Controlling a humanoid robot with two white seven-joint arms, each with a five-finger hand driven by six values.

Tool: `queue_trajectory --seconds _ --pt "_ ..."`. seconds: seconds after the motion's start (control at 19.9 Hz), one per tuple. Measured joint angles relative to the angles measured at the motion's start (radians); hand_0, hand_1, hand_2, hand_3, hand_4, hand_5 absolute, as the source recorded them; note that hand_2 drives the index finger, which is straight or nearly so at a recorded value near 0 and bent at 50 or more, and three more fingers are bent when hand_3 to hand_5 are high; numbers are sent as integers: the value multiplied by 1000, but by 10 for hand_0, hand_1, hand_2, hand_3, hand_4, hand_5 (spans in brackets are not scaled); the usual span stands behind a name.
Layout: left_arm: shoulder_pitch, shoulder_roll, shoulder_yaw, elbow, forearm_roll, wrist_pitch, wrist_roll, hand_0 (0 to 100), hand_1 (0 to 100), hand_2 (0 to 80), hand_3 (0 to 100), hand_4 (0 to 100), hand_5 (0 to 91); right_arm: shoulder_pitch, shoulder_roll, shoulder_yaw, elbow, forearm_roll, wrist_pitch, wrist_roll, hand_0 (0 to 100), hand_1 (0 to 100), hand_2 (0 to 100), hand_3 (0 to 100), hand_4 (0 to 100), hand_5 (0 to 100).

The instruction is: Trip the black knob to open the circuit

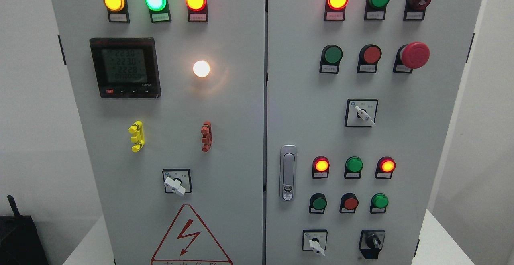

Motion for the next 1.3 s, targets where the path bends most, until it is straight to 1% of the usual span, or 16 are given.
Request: queue_trajectory --seconds 0.45,0.6,0.65,0.85,1.0,1.05,1.2,1.3 --pt "0 0 0 0 0 0 0 120 389 0 0 0 0 0 0 0 2 0 0 -2 0 122 0 0 0 0" --pt "0 0 0 0 0 0 0 120 389 0 0 0 0 3 0 0 -8 1 -6 -14 0 122 0 0 0 0" --pt "0 0 0 0 0 0 0 120 389 0 0 0 0 7 0 0 -17 1 -8 -28 0 122 0 0 0 0" --pt "0 0 0 0 0 0 0 120 389 0 0 0 0 40 -1 0 -85 2 -10 -86 0 116 0 104 0 0" --pt "0 0 0 0 0 0 0 120 389 0 0 0 0 66 -3 0 -159 2 -10 -119 0 112 0 149 41 0" --pt "0 0 0 0 0 0 0 120 389 0 0 0 0 74 -4 0 -187 1 -11 -124 0 105 0 175 64 0" --pt "0 0 0 0 0 0 0 120 389 0 0 0 0 91 -6 0 -271 1 -20 -135 0 92 0 206 106 0" --pt "0 0 0 0 0 0 0 120 389 0 0 0 0 99 -10 0 -314 1 -60 -139 0 83 0 214 118 0"
